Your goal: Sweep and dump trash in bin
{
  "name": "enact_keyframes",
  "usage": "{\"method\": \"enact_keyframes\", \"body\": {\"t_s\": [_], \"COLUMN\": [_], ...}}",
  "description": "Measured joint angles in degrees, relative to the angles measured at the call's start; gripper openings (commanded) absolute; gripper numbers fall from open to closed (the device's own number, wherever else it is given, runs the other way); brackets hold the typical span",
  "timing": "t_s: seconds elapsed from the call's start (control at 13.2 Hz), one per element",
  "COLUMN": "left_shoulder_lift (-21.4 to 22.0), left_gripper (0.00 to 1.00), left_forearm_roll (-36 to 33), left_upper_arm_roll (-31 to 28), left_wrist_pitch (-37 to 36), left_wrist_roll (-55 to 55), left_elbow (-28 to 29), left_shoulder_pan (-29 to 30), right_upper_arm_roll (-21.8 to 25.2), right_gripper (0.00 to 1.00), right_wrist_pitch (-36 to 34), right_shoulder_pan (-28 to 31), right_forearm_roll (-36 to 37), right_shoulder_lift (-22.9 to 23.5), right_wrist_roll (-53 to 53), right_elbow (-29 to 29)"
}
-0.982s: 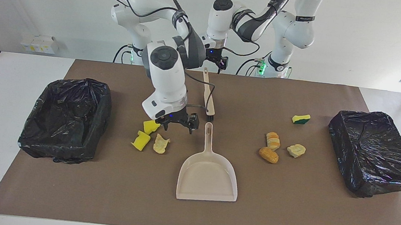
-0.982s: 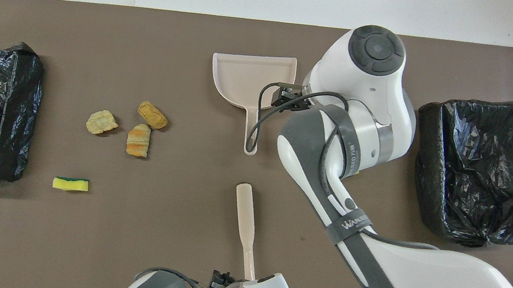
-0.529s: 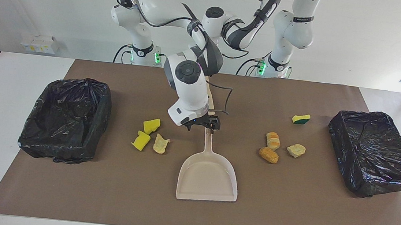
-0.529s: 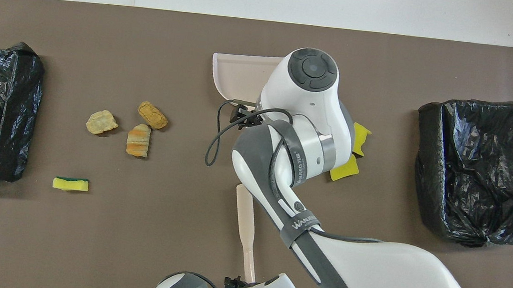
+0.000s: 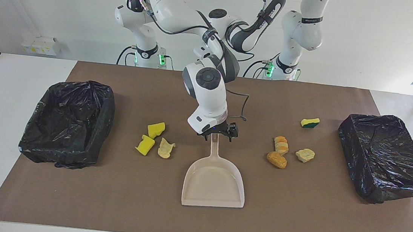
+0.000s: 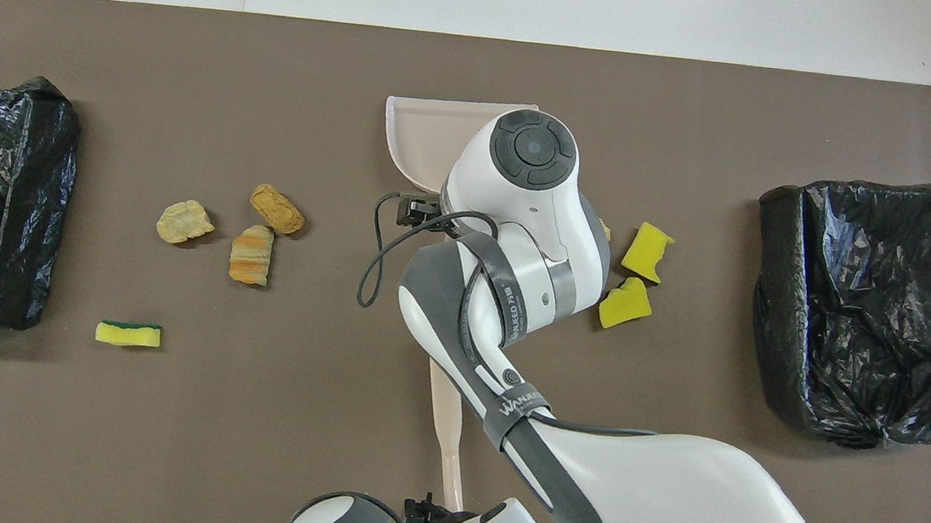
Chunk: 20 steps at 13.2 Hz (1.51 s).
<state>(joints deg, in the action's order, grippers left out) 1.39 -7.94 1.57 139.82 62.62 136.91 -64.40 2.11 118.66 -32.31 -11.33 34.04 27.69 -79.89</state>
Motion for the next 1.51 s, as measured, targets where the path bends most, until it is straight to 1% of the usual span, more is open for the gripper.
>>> {"method": "enact_keyframes", "body": {"t_s": [0.08,0.15,0.23,0.3,0.45,0.6,0.68,0.76,0.98,1.13,1.28,1.51], "left_shoulder_lift": [0.07,0.20,0.35,0.48,0.71,0.83,0.83,0.83,0.87,1.09,1.75,4.62], "left_gripper": [1.00,0.97,0.88,0.76,0.49,0.29,0.03,0.00,0.00,0.00,0.00,0.00], "left_forearm_roll": [-1.30,-2.88,-4.26,-4.89,-5.15,-5.23,-5.25,-5.26,-5.31,-5.31,-5.31,-5.47], "left_upper_arm_roll": [0.00,0.00,0.00,0.00,0.00,0.00,-0.01,-0.03,-0.12,-0.28,-0.55,-1.52], "left_wrist_pitch": [0.07,0.14,0.17,0.19,0.19,0.19,0.19,0.17,0.26,0.22,-0.31,-4.60], "left_wrist_roll": [1.03,2.40,3.49,3.96,4.17,4.22,4.24,4.38,4.44,4.44,4.44,3.11], "left_elbow": [-0.01,-0.02,-0.02,-0.02,-0.02,-0.02,-0.02,0.02,0.03,0.03,0.00,-0.28], "left_shoulder_pan": [0.00,-0.01,-0.01,-0.03,-0.03,-0.03,-0.03,-0.03,-0.06,-0.06,-0.05,1.31], "right_upper_arm_roll": [-0.02,-0.05,-0.10,-0.12,0.00,0.01,0.01,0.02,0.08,0.12,0.14,0.15], "right_gripper": [0.90,0.72,0.42,0.00,0.00,0.00,0.00,0.00,0.00,0.00,0.00,0.00], "right_wrist_pitch": [0.48,1.13,1.31,1.32,1.35,1.42,1.37,1.25,0.81,-0.07,-2.80,-9.73], "right_shoulder_pan": [-0.05,-0.23,-0.39,-0.38,-0.17,0.01,0.28,0.71,1.87,3.45,5.82,10.95], "right_forearm_roll": [0.25,0.71,1.64,2.25,2.39,2.35,2.35,2.36,2.36,2.36,2.14,1.01], "right_shoulder_lift": [0.07,0.13,0.20,0.23,0.25,0.25,0.25,0.24,-0.05,-1.45,-4.23,-9.57], "right_wrist_roll": [-0.82,-1.23,-1.56,-2.68,-4.67,-4.67,-4.69,-4.95,-7.07,-10.49,-15.14,-26.00], "right_elbow": [-0.50,-1.01,-1.32,-1.55,-2.36,-2.61,-2.60,-2.58,-2.36,-1.94,-1.56,-1.54]}}
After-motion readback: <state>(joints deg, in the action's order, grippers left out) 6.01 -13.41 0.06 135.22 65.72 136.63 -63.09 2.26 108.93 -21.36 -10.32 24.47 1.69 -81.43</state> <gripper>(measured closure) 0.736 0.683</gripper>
